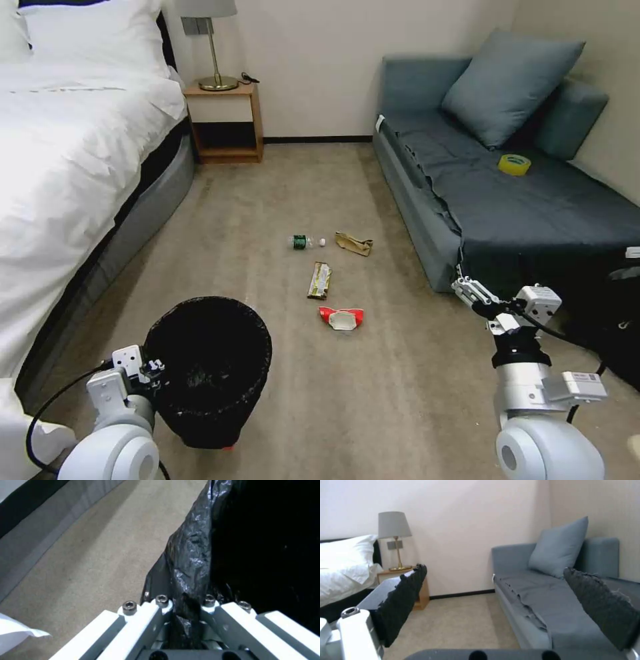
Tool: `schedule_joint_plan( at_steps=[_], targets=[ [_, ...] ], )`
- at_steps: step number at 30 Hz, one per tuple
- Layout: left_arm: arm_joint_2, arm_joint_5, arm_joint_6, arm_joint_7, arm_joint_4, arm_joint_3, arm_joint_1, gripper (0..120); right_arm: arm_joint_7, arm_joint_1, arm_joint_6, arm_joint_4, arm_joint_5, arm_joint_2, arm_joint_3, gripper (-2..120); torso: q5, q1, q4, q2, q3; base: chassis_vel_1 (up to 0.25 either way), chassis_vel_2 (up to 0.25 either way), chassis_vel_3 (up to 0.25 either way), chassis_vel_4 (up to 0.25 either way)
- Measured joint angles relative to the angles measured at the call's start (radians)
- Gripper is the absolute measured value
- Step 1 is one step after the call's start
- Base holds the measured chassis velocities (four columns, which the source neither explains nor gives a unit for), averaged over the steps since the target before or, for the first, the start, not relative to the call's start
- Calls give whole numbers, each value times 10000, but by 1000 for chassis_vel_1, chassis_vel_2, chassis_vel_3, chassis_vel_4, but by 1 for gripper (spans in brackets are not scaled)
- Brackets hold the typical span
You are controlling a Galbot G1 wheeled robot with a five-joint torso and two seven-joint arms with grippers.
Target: Pick up the trash bin, then pick up the garbage on the floor and place it into the trash bin.
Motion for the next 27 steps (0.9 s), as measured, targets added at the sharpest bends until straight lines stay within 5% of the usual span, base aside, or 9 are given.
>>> schedule_joint_plan(
  at_steps=[27],
  targets=[
    [28, -101, -192, 41, 499, -137, -340, 2, -145, -6, 32, -163, -253, 44, -94, 100, 2, 0, 0, 1, 1, -142, 148, 141, -147]
  ],
)
